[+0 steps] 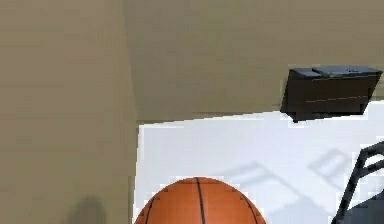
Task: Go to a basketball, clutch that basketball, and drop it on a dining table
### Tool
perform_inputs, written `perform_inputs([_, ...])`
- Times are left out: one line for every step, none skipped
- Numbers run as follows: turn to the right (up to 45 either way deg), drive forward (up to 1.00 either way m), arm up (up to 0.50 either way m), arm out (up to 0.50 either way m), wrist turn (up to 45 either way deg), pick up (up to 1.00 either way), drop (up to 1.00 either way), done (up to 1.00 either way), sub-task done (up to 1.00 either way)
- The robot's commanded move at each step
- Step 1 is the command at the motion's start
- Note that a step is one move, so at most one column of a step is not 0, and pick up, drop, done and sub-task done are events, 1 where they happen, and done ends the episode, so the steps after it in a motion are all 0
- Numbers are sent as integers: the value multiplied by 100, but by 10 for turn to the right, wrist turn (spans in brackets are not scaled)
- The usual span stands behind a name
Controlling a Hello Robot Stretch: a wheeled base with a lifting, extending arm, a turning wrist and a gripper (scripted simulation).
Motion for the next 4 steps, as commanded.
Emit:
perform_inputs([0,5,0,0,0,0,0,0,0])
perform_inputs([90,0,0,0,0,0,0,0,0])
perform_inputs([0,80,0,0,0,0,0,0,0])
perform_inputs([450,0,0,0,0,0,0,0,0])
